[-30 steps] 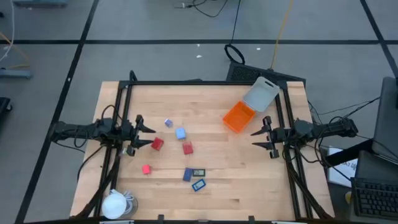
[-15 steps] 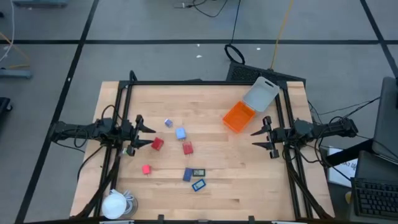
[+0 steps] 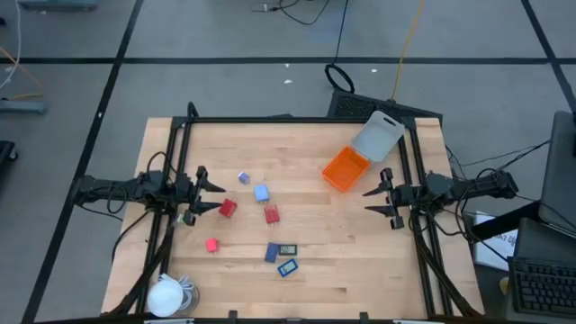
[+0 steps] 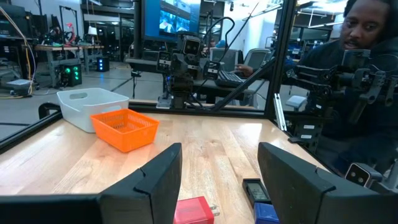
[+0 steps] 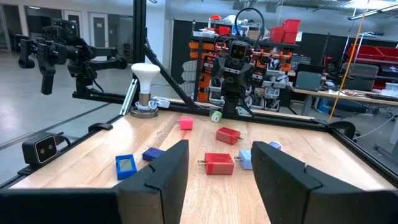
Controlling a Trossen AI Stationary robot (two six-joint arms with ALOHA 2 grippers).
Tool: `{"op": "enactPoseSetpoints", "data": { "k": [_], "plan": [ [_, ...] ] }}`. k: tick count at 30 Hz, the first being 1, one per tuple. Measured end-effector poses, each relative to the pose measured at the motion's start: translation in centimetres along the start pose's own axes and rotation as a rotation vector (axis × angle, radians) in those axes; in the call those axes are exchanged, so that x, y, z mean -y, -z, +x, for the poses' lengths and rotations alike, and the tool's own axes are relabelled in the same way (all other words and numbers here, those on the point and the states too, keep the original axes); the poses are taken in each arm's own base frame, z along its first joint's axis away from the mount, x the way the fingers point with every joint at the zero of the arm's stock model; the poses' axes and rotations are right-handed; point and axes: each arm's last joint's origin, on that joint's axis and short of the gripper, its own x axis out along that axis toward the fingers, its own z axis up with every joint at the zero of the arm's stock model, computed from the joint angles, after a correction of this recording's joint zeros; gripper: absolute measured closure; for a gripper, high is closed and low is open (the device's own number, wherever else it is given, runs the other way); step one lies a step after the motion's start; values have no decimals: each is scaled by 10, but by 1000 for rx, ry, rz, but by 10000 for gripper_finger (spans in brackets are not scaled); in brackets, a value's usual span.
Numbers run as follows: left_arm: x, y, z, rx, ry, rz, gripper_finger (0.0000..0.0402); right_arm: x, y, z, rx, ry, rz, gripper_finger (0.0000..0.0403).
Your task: Pick & Place Office items
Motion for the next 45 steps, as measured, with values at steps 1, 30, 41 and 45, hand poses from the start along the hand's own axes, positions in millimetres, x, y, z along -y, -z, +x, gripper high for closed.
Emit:
{"op": "enactPoseSetpoints", "data": {
  "k": [1,30,41,45],
  "plan": [
    [0,0,0,0,0,0,188,0,0,0,0,0,0,236],
    [0,0,0,0,0,0,188,0,0,0,0,0,0,236],
    [0,0,0,0,0,9,188,0,0,0,0,0,0,236],
    [0,-5,0,50,-16,86,188,0,0,0,0,0,0,236]
  ]
}}
